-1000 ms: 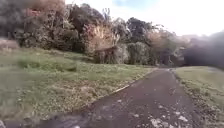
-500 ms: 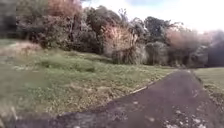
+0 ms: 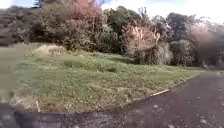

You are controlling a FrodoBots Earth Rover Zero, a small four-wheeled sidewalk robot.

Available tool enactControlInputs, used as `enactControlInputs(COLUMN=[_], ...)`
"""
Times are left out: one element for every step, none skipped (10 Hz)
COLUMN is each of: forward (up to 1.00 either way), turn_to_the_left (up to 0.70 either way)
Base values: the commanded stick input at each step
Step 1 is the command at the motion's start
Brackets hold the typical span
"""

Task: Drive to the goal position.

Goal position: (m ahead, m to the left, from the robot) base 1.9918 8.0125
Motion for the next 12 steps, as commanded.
enactControlInputs(forward=[0.0, 0.0, 0.0, 0.0, 0.0, 0.0, 0.0, 0.0, 0.0, 0.0, 0.0, 0.0], turn_to_the_left=[0.85, 0.85, 0.85, 0.85, 0.85, 0.85, 0.85, 0.85, 0.85, 0.85, 0.85, 0.85])
